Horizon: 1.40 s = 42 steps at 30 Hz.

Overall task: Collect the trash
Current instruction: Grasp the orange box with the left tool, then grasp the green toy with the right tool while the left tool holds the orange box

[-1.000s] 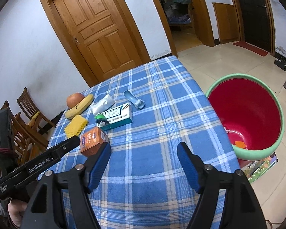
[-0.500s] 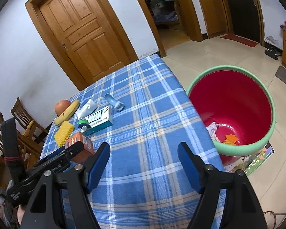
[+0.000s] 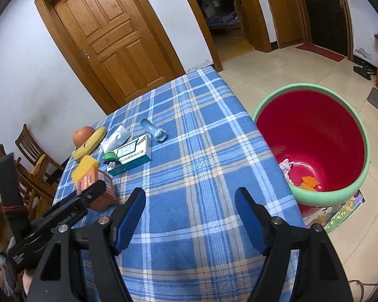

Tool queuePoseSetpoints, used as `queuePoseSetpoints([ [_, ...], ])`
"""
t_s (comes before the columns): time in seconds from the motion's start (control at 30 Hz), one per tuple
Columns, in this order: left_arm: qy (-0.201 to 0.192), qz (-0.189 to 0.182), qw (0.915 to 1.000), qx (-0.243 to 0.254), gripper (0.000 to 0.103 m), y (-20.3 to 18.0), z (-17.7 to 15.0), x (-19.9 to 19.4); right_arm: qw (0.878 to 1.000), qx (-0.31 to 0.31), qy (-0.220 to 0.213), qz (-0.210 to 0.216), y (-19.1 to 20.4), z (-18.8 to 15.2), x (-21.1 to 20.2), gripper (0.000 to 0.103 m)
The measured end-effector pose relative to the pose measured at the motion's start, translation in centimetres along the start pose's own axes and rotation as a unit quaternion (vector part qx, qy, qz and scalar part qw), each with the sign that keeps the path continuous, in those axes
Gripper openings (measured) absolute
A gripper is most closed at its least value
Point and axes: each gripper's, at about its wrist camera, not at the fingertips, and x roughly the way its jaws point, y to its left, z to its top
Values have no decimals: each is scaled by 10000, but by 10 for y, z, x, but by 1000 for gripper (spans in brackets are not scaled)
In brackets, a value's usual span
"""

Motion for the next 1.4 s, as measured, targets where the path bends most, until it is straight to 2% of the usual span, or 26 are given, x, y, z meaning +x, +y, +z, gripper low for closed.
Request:
queuePoseSetpoints([
  [0.23, -163, 92, 9998, -75, 61, 22, 8, -19, 9996, -279, 64, 79, 23, 5, 9, 76],
  [0.43, -315, 379, 9988, -83, 61, 47, 16, -29, 9982, -579, 100, 139, 48, 13, 20, 76],
  [0.63, -415, 660, 9964, -322, 61, 78, 21, -30, 9951, -958, 115, 205, 78, 23, 39, 75],
  [0.8, -456, 794, 9945, -513, 61, 101, 22, -26, 9918, -1228, 202, 300, 101, 27, 62, 70],
  [1.0, -472, 758, 9942, -604, 61, 118, 21, -19, 9876, -1513, 295, 296, 130, 28, 90, 65],
  [1.17, -516, 582, 9951, -616, 61, 123, 19, -18, 9861, -1604, 399, 174, 141, 29, 113, 55],
  [1.4, -534, 276, 9969, -515, 61, 122, 19, -16, 9865, -1586, 410, 19, 144, 29, 128, 33],
])
